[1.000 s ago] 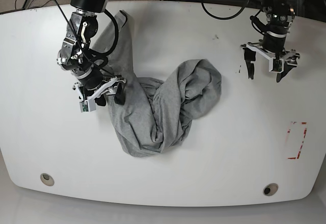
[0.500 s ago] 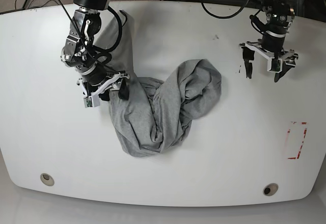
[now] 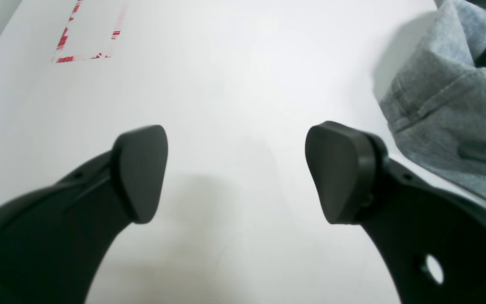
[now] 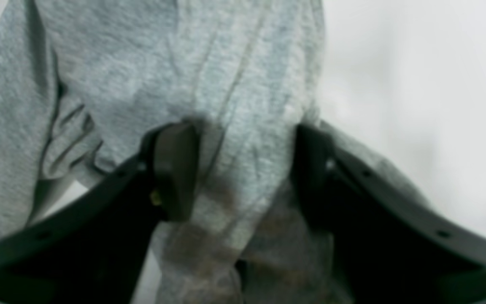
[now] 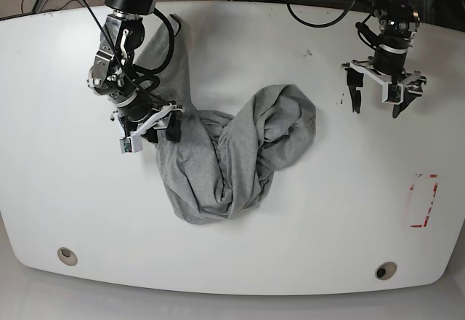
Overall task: Fold the T-shirt properly
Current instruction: 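Close the right gripper on the shirt fabric, then lower the left gripper onto the shirt's bunched end and grasp it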
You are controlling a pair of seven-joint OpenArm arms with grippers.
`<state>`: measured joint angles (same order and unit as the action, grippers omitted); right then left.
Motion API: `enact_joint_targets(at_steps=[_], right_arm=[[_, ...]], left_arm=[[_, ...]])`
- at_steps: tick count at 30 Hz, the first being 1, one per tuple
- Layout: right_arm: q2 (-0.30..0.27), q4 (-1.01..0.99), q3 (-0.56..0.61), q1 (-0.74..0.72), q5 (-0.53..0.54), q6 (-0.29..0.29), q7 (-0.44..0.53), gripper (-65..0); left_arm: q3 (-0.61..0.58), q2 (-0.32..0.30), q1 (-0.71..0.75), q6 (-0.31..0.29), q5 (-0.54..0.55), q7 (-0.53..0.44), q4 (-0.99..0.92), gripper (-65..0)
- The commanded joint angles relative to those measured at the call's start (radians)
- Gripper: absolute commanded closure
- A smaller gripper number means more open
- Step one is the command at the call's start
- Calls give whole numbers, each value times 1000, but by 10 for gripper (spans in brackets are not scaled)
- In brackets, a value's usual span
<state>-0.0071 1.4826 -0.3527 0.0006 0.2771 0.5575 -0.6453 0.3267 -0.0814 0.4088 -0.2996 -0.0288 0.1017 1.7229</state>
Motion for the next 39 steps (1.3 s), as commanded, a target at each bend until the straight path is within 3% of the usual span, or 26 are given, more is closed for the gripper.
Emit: enact_joint_targets(at_steps=[1,5,7,25,39], right_arm=[[-5,14,7,-17,17,4,34,-221],[-5,15,11,-19,17,3,32,-120],[-4,27,1,-24,14,0,26,-24],[-7,114,0,5,24,4,2,-6],[-62,211,-17,40,17,3,-12,-8]], left_arm=[[-2,-8,-7,0,9,-32,21,-519],[-5,-7,-8,1,9,-30,19,-519],[0,-9,-9,2,8,-29,15,-517],[-16,-8,-38,4,6,4,-16,-518],[-102,-16,-119,9,22,12,-81,-515]])
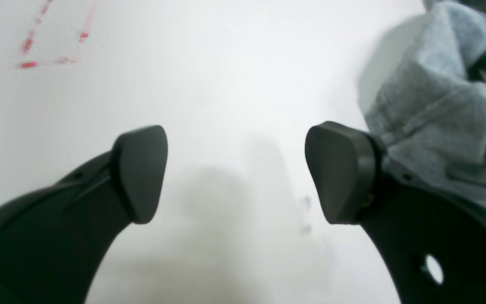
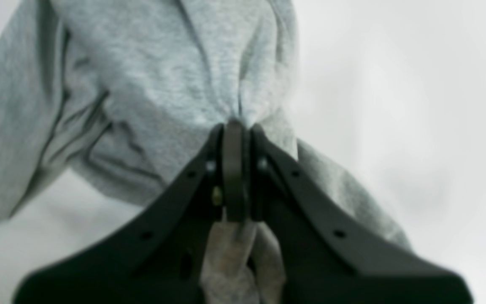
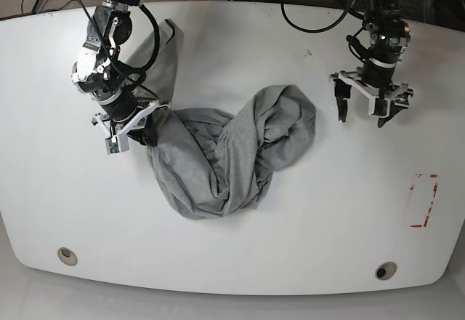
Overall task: Fold the T-shirt properly
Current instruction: 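Lower the left gripper onto the shirt's bunched end and grasp it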
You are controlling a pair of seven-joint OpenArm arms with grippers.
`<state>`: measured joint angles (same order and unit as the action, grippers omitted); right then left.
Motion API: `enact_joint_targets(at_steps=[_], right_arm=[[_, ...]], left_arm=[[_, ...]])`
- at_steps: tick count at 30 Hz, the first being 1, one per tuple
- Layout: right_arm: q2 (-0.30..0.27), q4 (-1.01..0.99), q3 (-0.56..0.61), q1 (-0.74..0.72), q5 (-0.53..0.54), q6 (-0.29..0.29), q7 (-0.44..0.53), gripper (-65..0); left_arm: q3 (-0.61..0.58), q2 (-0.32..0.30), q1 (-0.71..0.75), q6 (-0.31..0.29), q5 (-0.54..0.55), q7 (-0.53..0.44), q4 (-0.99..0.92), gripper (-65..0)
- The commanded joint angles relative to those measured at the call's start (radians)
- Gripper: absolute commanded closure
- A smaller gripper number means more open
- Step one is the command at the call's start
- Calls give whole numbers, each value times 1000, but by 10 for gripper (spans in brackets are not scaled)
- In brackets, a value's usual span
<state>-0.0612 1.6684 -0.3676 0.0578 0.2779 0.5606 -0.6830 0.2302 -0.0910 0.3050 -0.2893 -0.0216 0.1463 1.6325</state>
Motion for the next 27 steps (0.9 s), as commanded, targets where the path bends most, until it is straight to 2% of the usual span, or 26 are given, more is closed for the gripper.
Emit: enact_joint_targets(at_steps=[1,10,22,24,26,27], right_arm=[[-8,29,-2,-17,16,0,23,-8],[-1,84,-19,-24,17,5,-60,-7],[2,64,-7,-12,16,-3,-61,-2],[2,62,-8,-12,16,-2,-60,-2],[0,69,-11,-9,16,1,-58,-5],[-1,69,-11,-9,16,1,-58,-5]], left_arm=[[-11,-6,-20,-1,15,-32,7,-516],[-72,-4,-29,3,9,-22,12,-517],[-153,-7,-33,-13,26,-1,15,-520],[-164,-7,-42,-28,22,3,3,-519],[-203,-10,-69,-112,-5,9,-21,-516],[-210,-10,-77,-127,-10,15,-30,-516]])
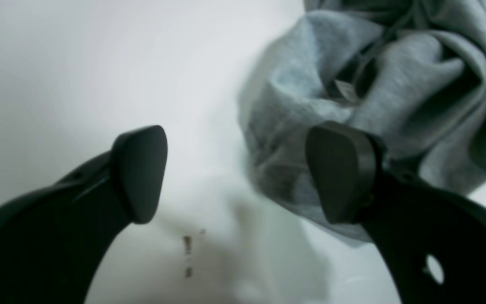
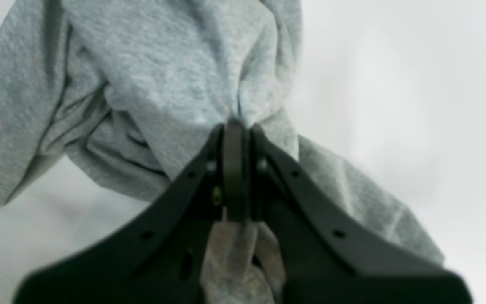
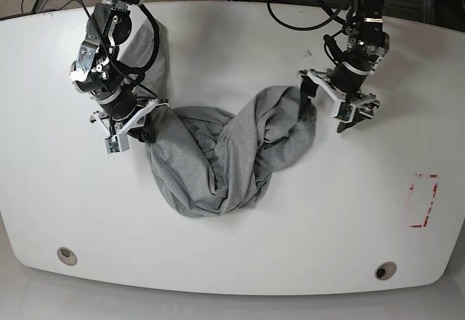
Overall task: Fold the T-shirt properly
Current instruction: 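Lower the left gripper onto the shirt's bunched end and grasp it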
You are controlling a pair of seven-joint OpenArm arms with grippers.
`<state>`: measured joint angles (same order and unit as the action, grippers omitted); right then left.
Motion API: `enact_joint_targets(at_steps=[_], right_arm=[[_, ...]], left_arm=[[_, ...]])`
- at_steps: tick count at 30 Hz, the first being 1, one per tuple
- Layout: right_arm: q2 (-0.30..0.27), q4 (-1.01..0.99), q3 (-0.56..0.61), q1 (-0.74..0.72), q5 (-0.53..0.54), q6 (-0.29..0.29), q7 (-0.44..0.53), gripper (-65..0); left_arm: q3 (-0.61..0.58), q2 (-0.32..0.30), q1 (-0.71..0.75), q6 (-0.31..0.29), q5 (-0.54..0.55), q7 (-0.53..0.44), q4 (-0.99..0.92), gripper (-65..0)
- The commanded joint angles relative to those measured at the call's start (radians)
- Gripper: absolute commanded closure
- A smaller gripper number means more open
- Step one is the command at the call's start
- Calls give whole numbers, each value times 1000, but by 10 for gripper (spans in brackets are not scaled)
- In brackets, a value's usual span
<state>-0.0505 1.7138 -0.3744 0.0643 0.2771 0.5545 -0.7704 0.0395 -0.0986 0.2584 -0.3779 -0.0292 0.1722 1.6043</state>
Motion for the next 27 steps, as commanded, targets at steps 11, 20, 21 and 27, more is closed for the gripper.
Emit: enact_joint_targets(at_steps=[11,20,21,27], right_arm=[[-13,26,0,2,18,2,32,-7],[-8,31,-3,-2,17,2,32,-8],[-8,31,-4,-3,17,2,32,-8],[-8,31,-4,-5,18,2,32,-7]], left_arm=[[-84,0,-144,-153,-52,128,-117,-518],[-54,10,-206,-169,-57,158,-160,-520],[-49,12,-207,-169,-57,156,-161,-520],[-3,16,-216,-168,-50,152,-153,-520]])
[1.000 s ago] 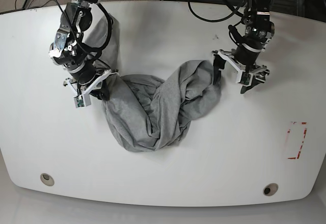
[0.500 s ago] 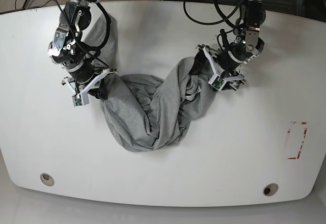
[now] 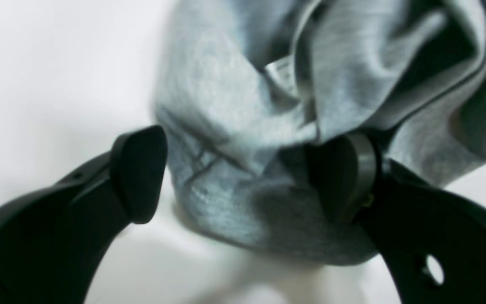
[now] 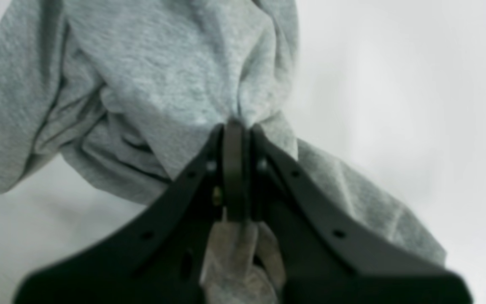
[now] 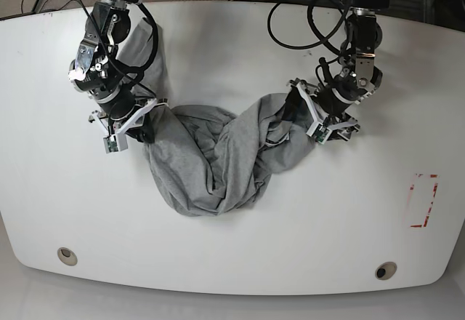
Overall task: Fold the T-shirt properly
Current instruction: 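Lower the left gripper onto the shirt's bunched end and grasp it, then lift the shirt with both grippers and pull the grippers apart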
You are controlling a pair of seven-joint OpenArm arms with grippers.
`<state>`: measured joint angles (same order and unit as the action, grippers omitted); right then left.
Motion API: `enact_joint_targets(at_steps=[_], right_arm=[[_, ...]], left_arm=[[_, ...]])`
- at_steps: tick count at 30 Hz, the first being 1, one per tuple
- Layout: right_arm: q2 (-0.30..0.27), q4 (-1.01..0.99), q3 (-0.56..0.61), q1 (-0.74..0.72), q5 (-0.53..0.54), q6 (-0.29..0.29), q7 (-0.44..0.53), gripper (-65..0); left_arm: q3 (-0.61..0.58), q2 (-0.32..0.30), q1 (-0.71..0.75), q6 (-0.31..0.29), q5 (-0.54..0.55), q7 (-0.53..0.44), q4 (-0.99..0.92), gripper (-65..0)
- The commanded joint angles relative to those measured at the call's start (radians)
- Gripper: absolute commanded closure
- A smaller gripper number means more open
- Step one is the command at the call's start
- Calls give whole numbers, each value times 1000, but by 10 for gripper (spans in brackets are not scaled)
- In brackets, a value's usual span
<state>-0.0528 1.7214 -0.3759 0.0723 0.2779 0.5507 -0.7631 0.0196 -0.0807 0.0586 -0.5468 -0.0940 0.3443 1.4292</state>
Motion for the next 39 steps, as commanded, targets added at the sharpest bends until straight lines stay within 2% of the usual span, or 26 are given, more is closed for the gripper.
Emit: enact_joint_targets(at_steps=[1,8,10,18,20,22,28,30,32,38,39], right_arm=[[-5,21,-1,-11,16,5,21,-6],[-4,18,0,-8,14,2,17,-6],[-7,22,-1,-9,13,3,13,-5],[-7,25,0,-10,13,2,11,-5],[-7,24,-7,-11,14,3,4,-4],[-7,24,-7,-11,14,3,1,-5],[-9,26,-7,-12,15,4,1,-4],[-10,21,-6,-9,12,1,16,-10],[-11,21,-5,-10,13,1,15,-9],[-12,21,-4,-9,14,1,17,-9],[-11,22,-6,-8,15,2,13,-10]], left_arm=[[52,-7,-15,5,37,-15,38,-526],[156,-28,-6,8,129,13,112,-538],[142,-27,16,25,121,19,172,-553],[77,-26,35,68,78,24,208,-564],[1,-29,42,129,52,22,210,-575],[-15,-30,40,146,48,24,205,-581],[-29,-35,36,154,56,25,192,-578],[-17,-47,46,167,62,-20,169,-539],[-10,-48,46,167,62,-35,165,-469],[8,-52,36,146,65,-63,151,-196],[6,-50,29,122,65,-44,151,-109]])
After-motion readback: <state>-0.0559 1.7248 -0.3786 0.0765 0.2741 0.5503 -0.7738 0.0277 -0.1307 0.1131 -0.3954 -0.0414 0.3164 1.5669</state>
